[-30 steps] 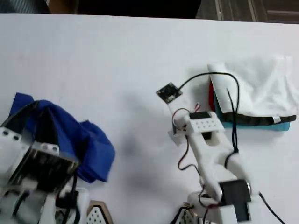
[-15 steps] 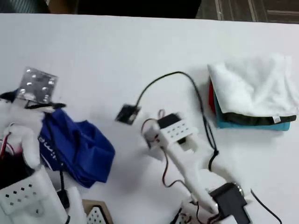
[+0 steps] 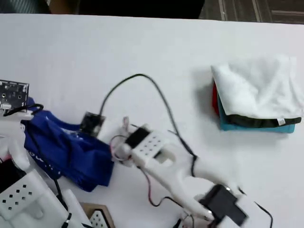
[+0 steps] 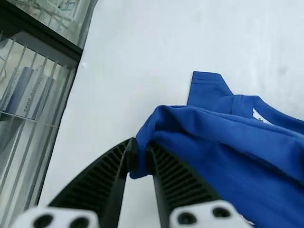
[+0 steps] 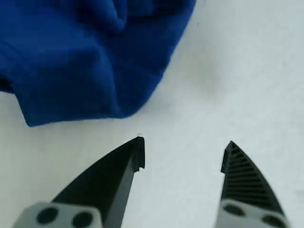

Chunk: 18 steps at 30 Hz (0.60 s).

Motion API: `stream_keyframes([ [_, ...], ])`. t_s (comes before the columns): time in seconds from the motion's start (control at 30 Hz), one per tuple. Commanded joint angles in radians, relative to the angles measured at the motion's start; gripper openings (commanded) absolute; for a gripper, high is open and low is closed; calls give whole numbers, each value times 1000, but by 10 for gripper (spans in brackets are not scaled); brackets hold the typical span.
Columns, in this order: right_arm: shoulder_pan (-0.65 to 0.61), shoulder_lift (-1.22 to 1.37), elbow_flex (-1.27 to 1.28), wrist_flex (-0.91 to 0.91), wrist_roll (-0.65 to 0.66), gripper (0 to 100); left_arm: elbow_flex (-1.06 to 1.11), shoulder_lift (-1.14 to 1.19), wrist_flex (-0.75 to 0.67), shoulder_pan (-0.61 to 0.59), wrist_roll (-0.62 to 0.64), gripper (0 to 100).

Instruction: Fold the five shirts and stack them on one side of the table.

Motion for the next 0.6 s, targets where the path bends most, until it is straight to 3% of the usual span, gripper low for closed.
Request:
stream_keyframes([
  [0.0, -35, 114, -121, -21, -55, 268, -7, -14, 6, -6, -3, 25],
  [0.2, -65, 286, -216, -12, -118, 267, -8, -14, 6, -3, -3, 25],
  [0.37, -151, 325, -218, -7, -144, 267, -8, -14, 5, -2, -3, 25],
  [0.57, -159, 361, -255, 18, -143, 263, -8, -17, 6, -2, -3, 25],
])
